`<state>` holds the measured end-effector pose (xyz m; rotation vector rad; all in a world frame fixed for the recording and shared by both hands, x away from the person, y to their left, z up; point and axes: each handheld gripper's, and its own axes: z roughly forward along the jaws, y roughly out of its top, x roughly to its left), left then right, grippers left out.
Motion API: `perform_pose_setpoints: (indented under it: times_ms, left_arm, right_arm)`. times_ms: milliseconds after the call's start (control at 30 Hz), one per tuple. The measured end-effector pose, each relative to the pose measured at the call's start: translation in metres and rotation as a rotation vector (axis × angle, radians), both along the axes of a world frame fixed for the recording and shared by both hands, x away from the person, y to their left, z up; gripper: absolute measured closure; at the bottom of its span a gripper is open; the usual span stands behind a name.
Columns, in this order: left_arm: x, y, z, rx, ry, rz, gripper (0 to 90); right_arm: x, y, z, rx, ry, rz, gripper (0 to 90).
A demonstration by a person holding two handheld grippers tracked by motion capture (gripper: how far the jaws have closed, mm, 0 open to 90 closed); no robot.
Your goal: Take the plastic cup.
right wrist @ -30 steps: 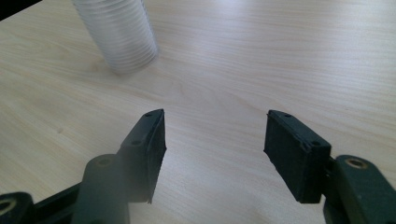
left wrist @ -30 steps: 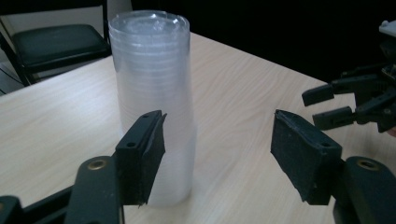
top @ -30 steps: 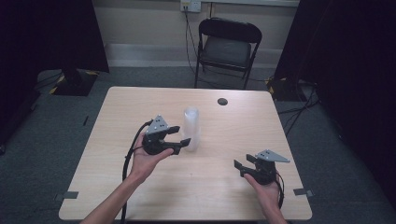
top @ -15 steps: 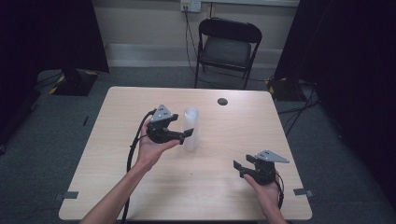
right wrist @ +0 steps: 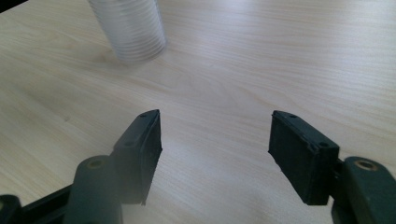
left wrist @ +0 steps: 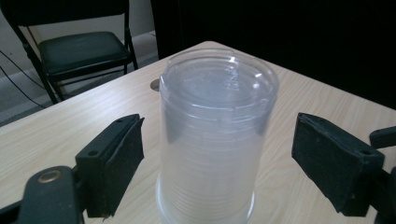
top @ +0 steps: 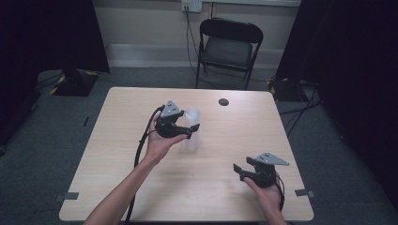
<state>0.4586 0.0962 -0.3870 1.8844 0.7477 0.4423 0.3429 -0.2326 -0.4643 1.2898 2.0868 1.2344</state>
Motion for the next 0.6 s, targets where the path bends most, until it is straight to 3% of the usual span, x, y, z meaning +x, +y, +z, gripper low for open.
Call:
perform_pose_setpoints:
  times_ms: [33,133,167,300,400,600]
  left_arm:
    - [0.001,-0.001,0.000,0.007,0.006,0.007,16.8]
    - [0.006,0.000,0.001,-0.065,0.022,0.011,17.1]
    - [0.008,0.000,-0.001,-0.071,0.025,0.013,16.5]
    - [0.013,-0.006,-0.008,-0.057,0.047,0.005,16.2]
    - [0.014,-0.011,-0.010,-0.014,0.017,0.009,16.9]
    - [0.020,-0.014,-0.023,0.024,0.045,0.012,21.0]
  right_arm:
    - [-0.001,-0.001,0.000,0.002,0.002,-0.003,34.6]
    - [0.000,-0.001,-0.001,-0.003,0.001,-0.004,33.8]
    - [0.000,-0.001,-0.001,-0.001,0.003,-0.004,33.8]
    - [-0.002,0.000,-0.002,-0.004,0.007,0.002,33.8]
    - [-0.002,-0.001,-0.002,-0.004,0.012,0.003,33.8]
    - [-0.003,-0.003,-0.003,-0.001,0.011,0.001,33.8]
